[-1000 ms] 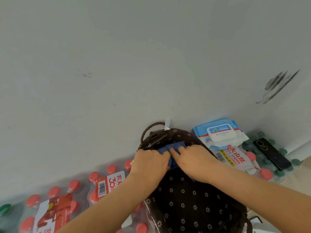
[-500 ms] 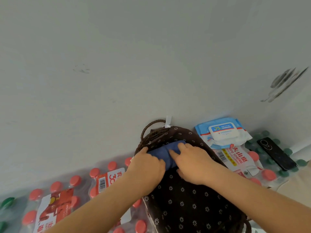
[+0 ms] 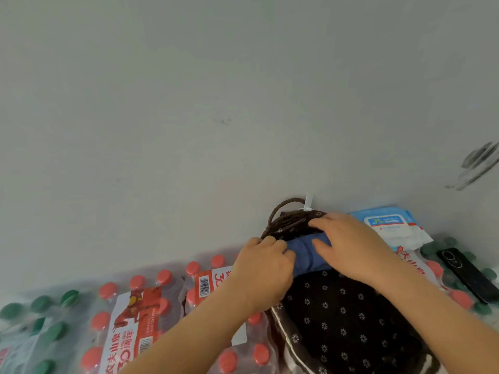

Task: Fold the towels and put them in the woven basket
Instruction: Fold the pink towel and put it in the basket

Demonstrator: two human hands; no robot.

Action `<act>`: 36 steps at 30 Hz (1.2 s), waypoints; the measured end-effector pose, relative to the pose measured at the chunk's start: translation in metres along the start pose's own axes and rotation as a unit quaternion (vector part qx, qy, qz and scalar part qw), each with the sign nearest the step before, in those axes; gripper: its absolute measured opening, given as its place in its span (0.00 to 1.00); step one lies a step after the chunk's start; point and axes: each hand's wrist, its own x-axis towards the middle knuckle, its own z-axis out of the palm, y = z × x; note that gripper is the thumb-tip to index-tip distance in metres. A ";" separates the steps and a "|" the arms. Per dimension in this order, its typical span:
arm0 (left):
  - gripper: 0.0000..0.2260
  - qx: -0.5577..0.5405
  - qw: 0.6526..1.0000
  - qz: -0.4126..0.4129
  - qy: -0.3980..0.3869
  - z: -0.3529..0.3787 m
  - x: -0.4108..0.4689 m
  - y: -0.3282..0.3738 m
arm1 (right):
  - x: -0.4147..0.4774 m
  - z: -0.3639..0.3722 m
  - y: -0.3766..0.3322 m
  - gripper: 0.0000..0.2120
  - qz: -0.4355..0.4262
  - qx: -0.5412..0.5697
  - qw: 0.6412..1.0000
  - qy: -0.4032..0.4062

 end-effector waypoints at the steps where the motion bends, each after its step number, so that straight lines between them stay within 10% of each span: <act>1: 0.04 -0.025 0.999 -0.007 0.040 -0.005 -0.010 -0.003 | 0.000 -0.009 -0.012 0.17 -0.008 0.010 1.000 0.018; 13: 0.12 -0.281 0.818 -0.388 0.318 -0.082 -0.322 -0.080 | -0.049 -0.002 -0.291 0.08 -0.170 0.314 0.933 0.043; 18: 0.17 -0.263 0.740 -0.521 0.336 -0.085 -0.486 -0.094 | -0.080 0.058 -0.457 0.07 -0.212 0.486 0.839 -0.123; 23: 0.15 -0.297 0.586 -0.635 0.406 -0.094 -0.628 -0.093 | -0.116 0.104 -0.601 0.10 -0.144 0.627 0.684 -0.343; 27: 0.13 -0.281 0.486 -0.683 0.467 -0.095 -0.718 -0.095 | -0.131 0.137 -0.695 0.10 -0.150 0.605 0.643 -0.445; 36: 0.20 -0.114 0.476 -0.800 0.347 -0.083 -0.869 -0.172 | -0.128 0.196 -0.907 0.20 -0.354 0.461 0.680 -0.447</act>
